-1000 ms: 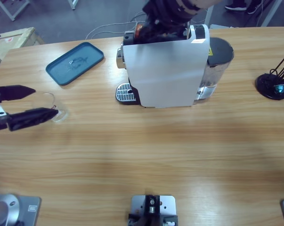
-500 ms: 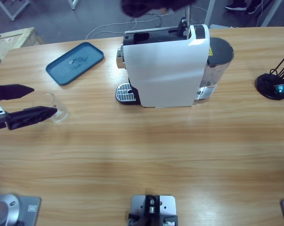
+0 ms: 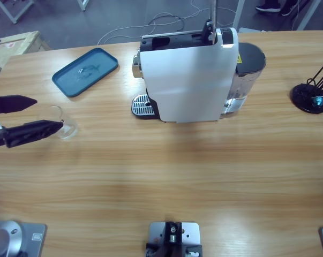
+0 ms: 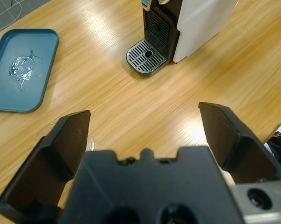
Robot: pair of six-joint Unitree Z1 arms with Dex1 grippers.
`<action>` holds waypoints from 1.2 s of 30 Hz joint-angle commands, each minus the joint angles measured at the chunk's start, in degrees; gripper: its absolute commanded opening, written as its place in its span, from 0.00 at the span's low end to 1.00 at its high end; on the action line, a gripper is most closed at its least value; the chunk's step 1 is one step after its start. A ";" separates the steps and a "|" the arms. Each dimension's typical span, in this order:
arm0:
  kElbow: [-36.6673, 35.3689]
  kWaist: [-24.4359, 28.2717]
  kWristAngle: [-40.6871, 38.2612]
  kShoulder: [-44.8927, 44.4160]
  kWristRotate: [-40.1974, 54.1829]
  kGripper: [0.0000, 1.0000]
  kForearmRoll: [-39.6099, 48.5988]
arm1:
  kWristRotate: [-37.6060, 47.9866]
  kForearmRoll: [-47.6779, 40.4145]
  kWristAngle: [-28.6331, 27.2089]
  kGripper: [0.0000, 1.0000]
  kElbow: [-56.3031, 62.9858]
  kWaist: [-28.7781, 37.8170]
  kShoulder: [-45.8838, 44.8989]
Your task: Pour coffee
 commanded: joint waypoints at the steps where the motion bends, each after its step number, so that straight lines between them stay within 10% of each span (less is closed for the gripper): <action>1: 0.13 -0.32 -0.46 -1.04 -0.91 0.99 1.25 | 4.08 -8.34 10.38 0.00 0.50 -4.85 8.41; 36: 0.04 -0.46 -1.27 -0.56 -1.88 0.99 4.42 | 6.20 -10.96 18.51 0.00 1.63 1.67 31.44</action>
